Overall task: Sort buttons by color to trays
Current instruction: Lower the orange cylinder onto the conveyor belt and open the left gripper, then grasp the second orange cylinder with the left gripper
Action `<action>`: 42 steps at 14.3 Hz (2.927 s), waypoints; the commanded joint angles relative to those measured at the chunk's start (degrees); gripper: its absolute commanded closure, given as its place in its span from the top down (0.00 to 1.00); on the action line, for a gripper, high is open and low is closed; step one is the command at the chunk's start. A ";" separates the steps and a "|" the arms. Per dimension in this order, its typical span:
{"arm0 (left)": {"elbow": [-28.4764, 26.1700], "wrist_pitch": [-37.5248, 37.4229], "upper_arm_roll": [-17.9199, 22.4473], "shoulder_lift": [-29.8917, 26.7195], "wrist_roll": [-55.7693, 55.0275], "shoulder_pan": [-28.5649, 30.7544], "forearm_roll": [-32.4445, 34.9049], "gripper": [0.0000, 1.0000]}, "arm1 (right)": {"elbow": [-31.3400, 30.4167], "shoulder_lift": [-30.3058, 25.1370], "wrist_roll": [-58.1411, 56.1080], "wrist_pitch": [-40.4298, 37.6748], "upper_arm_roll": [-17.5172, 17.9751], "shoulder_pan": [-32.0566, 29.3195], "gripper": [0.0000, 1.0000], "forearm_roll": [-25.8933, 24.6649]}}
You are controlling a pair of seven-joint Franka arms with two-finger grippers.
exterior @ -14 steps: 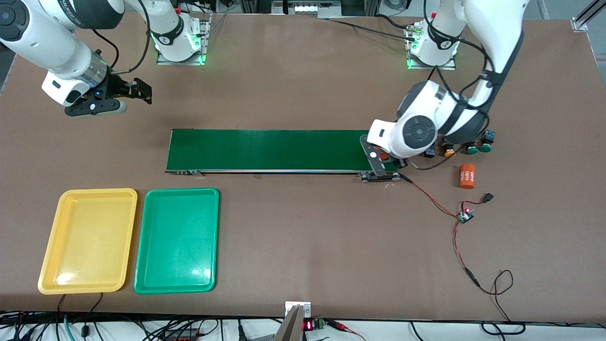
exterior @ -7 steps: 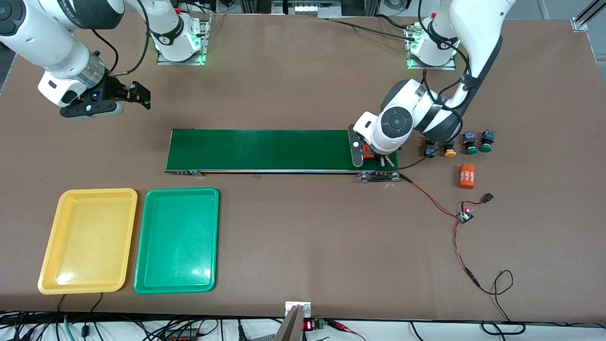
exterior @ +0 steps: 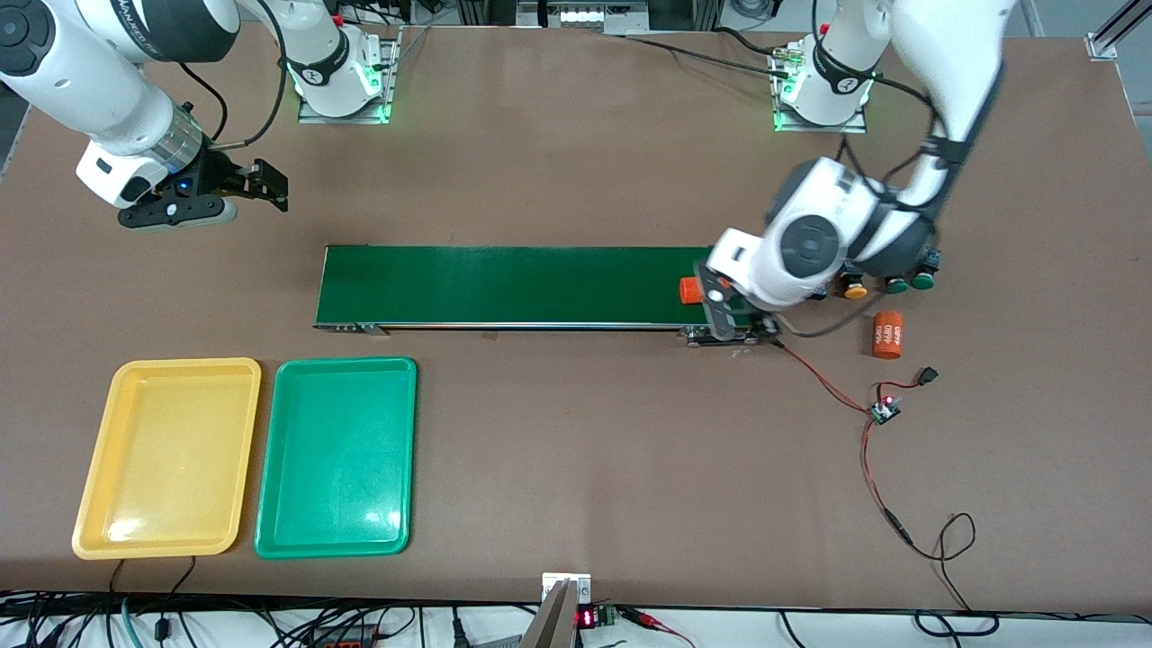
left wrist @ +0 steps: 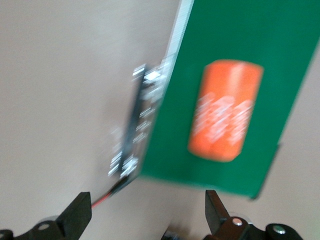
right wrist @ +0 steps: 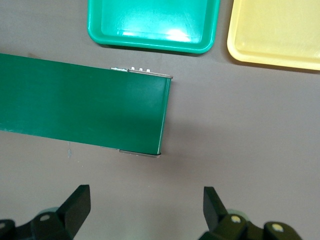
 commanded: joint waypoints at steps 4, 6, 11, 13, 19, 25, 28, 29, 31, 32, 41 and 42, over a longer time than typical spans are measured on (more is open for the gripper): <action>7.66 -9.47 -0.23 1.30 -18.78 10.86 0.24 1.00 | -0.80 -0.34 0.51 1.08 -0.05 0.01 1.00 0.54; 7.66 -9.48 0.30 2.08 -25.39 14.11 0.76 1.00 | -0.80 -0.34 0.51 1.08 -0.05 0.10 1.00 0.54; 12.58 -10.62 4.78 10.00 -27.24 18.34 5.16 1.00 | -0.71 0.10 0.43 1.17 0.04 0.97 1.00 0.54; 11.27 -10.36 4.43 10.97 -27.17 20.54 5.25 1.00 | -0.71 0.10 0.43 1.17 -0.05 1.33 1.00 0.54; 2.49 -5.02 4.17 8.61 -31.47 21.60 4.63 1.00 | -0.71 0.36 0.43 1.08 -0.05 1.33 1.00 0.54; -7.37 11.26 4.26 8.07 -31.92 22.30 4.81 0.77 | -0.71 0.36 0.43 1.08 -0.05 1.33 1.00 0.54; -6.32 7.85 4.17 7.63 -32.09 22.12 4.81 0.36 | -0.71 0.36 0.43 1.08 -0.05 1.24 1.00 0.54; -5.27 5.92 4.08 7.19 -32.18 22.12 4.81 0.31 | -0.71 0.36 0.43 1.08 -0.05 1.24 1.00 0.54; -1.33 -0.66 3.12 6.31 -32.27 21.51 4.90 0.26 | -0.71 0.36 0.43 1.08 -0.05 1.24 1.00 0.54; 1.65 -4.17 1.72 6.40 -32.36 21.59 4.81 0.25 | -0.71 0.36 0.43 1.08 -0.05 1.24 1.00 0.54; 7.84 -19.50 -16.30 6.31 -30.52 21.24 4.46 0.25 | -0.71 0.45 0.43 1.08 -0.14 1.15 1.00 0.54; 7.66 -19.50 -17.70 6.57 -29.21 21.16 4.54 0.24 | -0.71 0.45 0.43 1.08 -0.14 1.15 1.00 0.54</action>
